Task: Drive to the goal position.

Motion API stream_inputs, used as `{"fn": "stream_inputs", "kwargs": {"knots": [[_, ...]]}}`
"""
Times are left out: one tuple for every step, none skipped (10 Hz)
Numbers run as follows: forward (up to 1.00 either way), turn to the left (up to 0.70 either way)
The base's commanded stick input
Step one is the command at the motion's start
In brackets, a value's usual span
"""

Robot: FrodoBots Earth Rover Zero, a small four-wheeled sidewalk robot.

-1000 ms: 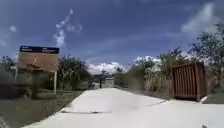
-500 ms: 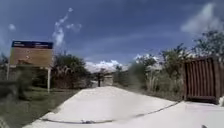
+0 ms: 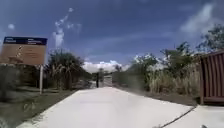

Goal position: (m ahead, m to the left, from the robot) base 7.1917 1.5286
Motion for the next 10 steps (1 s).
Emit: {"fn": "stream_inputs", "kwargs": {"knots": [[0.85, 0.04], [0.85, 0.04], [0.85, 0.04], [0.85, 0.30], [0.85, 0.38], [0.85, 0.38], [0.85, 0.38], [0.85, 0.18], [0.85, 0.04], [0.85, 0.04]]}}
